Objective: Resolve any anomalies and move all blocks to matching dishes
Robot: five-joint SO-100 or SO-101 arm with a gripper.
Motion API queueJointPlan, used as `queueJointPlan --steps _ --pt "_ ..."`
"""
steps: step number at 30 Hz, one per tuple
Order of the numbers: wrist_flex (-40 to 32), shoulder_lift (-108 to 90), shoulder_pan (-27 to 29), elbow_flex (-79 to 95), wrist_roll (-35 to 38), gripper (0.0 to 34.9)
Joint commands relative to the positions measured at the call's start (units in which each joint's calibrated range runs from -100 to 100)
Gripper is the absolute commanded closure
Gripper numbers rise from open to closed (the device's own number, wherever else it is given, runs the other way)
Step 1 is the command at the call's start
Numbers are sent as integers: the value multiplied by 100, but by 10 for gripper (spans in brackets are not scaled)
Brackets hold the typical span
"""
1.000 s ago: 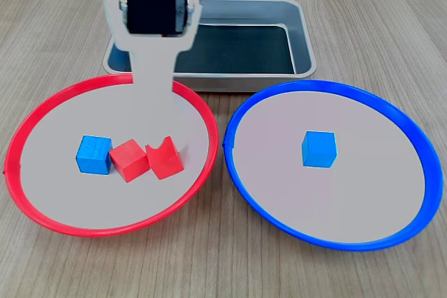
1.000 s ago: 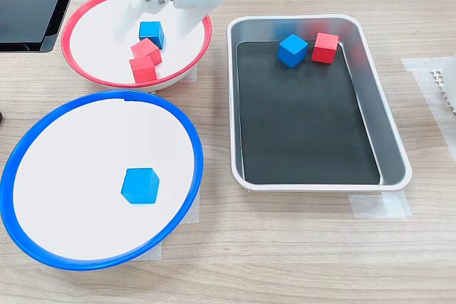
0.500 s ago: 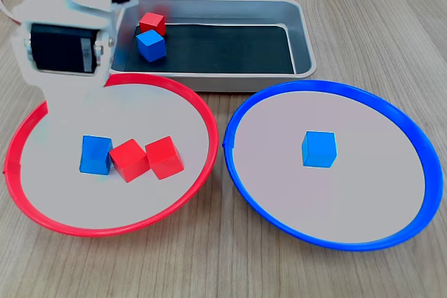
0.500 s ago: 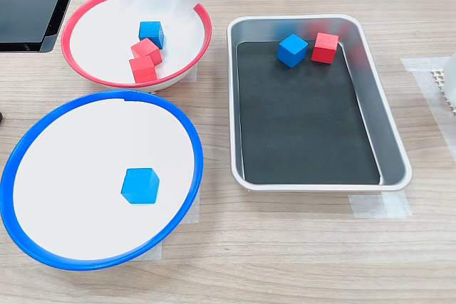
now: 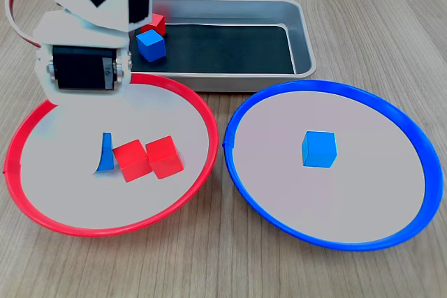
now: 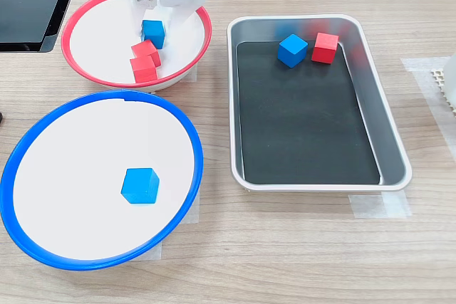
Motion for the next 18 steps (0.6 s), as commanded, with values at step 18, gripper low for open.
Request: queueJointPlan --steps 18 --pt "-163 -1640 -2170 167 -708 347"
